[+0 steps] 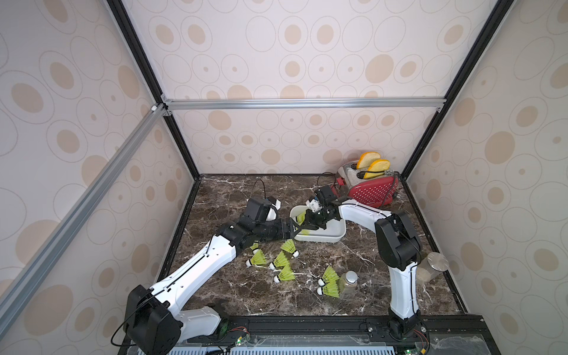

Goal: Put the shuttlecocks into the storage box
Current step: Place the shuttlecock in the storage box.

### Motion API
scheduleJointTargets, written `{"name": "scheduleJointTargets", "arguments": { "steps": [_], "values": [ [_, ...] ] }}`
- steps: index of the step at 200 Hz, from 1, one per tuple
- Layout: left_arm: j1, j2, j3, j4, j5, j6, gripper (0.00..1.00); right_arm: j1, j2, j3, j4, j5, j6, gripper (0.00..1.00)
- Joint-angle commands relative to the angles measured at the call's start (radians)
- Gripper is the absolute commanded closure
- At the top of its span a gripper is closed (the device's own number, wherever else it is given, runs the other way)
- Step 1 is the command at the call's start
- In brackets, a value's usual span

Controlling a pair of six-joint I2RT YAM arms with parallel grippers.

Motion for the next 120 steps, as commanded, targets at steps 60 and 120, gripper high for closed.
{"name": "scheduleJointTargets", "arguments": {
  "steps": [60, 120],
  "values": [
    [0.008, -0.012, -0.011, 0.015, 0.013, -0.008, 0.14, -0.004, 0.018, 0.017, -0.031, 0.003, -0.008, 0.80],
    [0.008, -0.014, -0.010, 0.015, 0.016, -0.006, 0.14, -0.004, -0.027, 0.021, -0.060, 0.032, -0.006, 0.61]
  ]
}}
